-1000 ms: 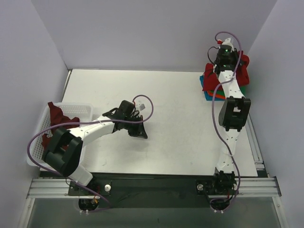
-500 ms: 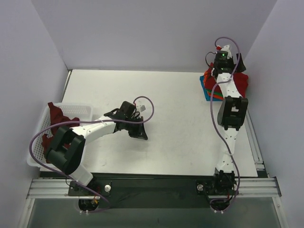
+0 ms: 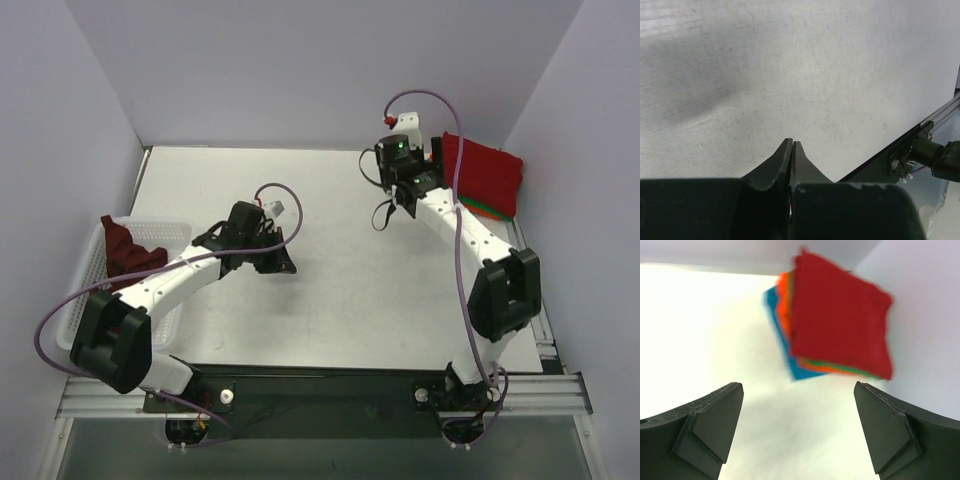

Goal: Fold and stack the t-shirts
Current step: Put the neatly folded tshirt into the corner of the board with the right arm

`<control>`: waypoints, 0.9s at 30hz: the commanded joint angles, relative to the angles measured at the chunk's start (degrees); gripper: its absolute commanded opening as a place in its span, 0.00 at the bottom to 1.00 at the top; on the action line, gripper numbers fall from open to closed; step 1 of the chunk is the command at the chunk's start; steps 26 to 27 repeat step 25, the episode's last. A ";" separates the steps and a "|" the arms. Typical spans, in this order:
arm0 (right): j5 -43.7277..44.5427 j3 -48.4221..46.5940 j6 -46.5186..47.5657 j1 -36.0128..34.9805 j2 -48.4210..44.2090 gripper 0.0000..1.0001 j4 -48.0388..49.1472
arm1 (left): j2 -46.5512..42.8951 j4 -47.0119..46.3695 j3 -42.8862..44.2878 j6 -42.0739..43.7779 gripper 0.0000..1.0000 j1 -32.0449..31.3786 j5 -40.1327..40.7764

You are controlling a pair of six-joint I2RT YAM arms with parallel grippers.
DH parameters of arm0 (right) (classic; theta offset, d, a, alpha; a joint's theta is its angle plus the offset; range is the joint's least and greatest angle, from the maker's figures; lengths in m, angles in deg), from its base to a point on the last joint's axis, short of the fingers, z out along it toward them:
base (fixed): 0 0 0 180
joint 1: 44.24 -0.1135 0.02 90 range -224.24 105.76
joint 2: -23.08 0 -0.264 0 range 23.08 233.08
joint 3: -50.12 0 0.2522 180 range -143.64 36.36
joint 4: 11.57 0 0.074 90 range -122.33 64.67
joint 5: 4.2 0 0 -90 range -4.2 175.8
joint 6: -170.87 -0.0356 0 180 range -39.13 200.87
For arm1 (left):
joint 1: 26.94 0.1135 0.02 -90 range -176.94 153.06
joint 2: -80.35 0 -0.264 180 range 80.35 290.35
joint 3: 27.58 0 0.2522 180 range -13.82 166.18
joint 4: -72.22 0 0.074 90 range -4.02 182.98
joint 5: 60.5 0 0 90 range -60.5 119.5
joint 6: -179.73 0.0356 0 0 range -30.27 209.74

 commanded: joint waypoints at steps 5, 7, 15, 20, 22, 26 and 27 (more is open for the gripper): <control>-11.86 23.14 -24.60 -7.90 -20.58 1.00 -7.74 | -8.18 1.35 -2.09 1.05 0.04 0.84 6.77; -17.32 28.52 -29.97 -9.65 -27.09 1.00 -7.65 | -10.64 1.53 -3.67 1.05 0.04 1.02 8.18; -19.71 44.54 -34.03 -12.21 -45.54 1.00 -10.37 | -16.53 0.65 -8.42 1.14 0.06 1.55 10.29; -19.62 47.09 -33.50 -12.12 -50.05 1.00 -12.75 | -16.89 -0.40 -9.30 0.52 0.07 1.46 10.30; -19.71 47.09 -33.32 -12.12 -51.19 1.00 -13.10 | -16.54 -0.40 -8.86 0.52 0.07 1.55 10.03; -19.45 47.62 -33.32 -12.21 -52.24 1.00 -13.01 | -16.45 0.03 -8.08 0.52 0.07 1.55 10.12; -19.45 47.62 -33.32 -12.21 -52.24 1.00 -13.01 | -16.45 0.03 -8.08 0.52 0.07 1.55 10.12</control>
